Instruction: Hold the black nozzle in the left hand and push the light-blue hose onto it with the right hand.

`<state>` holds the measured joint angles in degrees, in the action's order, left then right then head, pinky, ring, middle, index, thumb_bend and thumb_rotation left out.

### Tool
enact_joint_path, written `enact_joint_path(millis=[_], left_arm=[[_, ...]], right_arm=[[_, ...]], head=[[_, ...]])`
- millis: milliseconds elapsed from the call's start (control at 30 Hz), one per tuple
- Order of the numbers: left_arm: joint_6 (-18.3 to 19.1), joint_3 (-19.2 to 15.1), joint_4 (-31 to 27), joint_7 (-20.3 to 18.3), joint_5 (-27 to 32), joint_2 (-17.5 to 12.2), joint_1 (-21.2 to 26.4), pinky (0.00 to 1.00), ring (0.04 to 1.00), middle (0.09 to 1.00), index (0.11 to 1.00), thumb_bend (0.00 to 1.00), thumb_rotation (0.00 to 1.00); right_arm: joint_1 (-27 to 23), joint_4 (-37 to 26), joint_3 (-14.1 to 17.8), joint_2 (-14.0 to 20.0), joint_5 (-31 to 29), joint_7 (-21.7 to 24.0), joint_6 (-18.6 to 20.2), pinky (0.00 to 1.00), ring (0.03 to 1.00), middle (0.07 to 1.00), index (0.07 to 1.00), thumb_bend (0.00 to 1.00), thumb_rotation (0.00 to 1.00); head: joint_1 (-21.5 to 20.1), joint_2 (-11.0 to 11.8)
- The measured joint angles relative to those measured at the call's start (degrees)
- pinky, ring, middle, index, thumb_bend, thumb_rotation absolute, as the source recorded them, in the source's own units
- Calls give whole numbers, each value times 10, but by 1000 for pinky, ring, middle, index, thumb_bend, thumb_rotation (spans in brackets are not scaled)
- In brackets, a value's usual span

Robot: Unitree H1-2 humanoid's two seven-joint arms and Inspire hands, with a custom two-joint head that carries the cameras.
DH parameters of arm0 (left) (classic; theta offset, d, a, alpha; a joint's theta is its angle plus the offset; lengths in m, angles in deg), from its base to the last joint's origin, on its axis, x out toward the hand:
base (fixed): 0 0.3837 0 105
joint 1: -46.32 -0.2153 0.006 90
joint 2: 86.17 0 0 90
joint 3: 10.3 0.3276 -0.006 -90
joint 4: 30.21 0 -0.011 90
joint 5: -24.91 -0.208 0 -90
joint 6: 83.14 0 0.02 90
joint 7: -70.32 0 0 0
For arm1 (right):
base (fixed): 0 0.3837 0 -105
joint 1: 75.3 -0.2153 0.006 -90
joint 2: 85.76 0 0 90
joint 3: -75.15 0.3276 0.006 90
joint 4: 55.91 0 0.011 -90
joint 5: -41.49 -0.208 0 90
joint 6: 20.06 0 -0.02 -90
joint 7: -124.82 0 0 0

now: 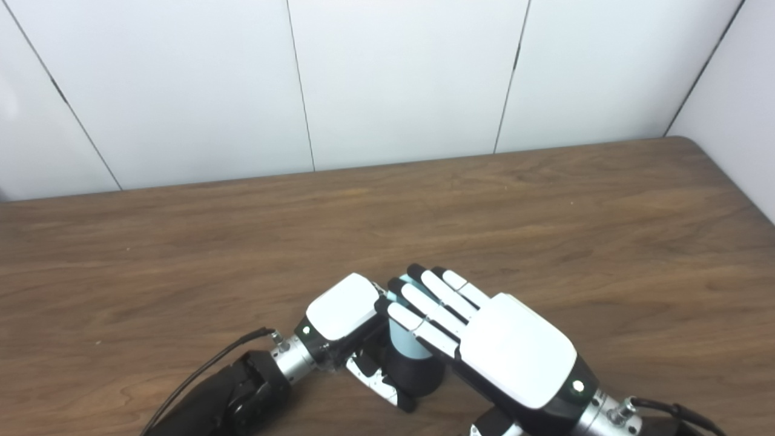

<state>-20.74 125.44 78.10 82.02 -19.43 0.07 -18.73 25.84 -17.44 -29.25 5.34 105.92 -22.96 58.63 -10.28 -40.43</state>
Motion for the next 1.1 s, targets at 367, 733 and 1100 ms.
enact_joint_path(millis=[367,733,1100], left_arm=[[0,0,0,-1,5,0,0,132,186,471,486,525,0],[0,1,0,-2,8,-1,0,141,193,471,486,524,0],[0,10,8,8,9,-1,6,115,166,471,485,525,0]], right_arm=[[-2,-5,-6,5,-13,37,22,935,1000,1000,946,857,988],[-2,-4,-8,5,-20,37,28,944,1000,1000,952,866,958],[0,22,-8,-3,-34,-16,21,993,1000,1000,1000,892,999]], head=[[0,0],[-1,3],[-2,8]])
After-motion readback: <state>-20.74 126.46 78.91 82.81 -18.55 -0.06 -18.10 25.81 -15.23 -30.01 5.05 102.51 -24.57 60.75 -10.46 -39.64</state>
